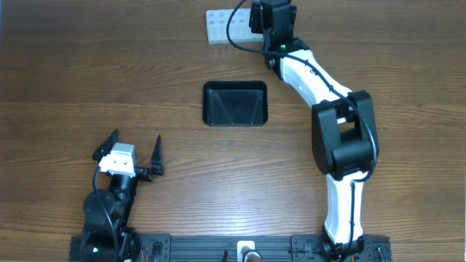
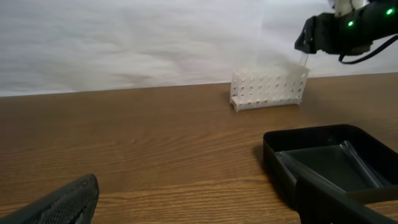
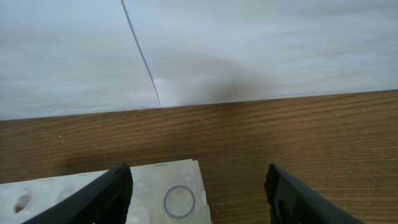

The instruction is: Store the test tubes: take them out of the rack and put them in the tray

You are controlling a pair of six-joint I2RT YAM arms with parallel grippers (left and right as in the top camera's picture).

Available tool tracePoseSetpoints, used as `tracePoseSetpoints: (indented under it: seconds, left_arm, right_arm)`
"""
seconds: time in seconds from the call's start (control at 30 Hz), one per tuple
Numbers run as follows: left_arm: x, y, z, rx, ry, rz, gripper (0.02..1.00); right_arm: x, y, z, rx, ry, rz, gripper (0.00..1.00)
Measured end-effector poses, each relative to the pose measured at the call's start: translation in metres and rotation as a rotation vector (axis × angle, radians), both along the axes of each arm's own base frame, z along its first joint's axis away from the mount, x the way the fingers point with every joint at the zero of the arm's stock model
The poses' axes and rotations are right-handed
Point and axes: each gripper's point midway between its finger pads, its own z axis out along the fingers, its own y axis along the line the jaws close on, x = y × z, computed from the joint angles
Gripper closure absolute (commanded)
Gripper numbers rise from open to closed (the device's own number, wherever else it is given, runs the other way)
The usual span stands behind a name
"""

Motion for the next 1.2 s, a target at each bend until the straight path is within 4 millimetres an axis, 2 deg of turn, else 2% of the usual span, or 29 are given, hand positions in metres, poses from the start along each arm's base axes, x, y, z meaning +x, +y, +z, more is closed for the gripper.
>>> tracePoseSetpoints:
  seconds: [0.27,0.53,0.9,1.2]
  left_arm:
    - [0.000,0.000,0.000,0.000,0.000,0.000,0.018]
    - [0.000,0.000,0.000,0.000,0.000,0.000,0.018]
    - [0.000,0.000,0.000,0.000,0.000,0.000,0.020]
    - [0.000,0.000,0.000,0.000,0.000,0.000,0.018]
  right_arm:
    - [0.009,0.005,-0.023,0.005,-0.009,0.015,0.369]
    - [0.013,0.012,-0.016,0.006,-0.041,0.050,0.540]
    - [0.012,0.013,-0.016,0.005,-0.040,0.058,0.787]
    - [0.012,0.013,-0.018,0.004,-0.030,0.058,0.853]
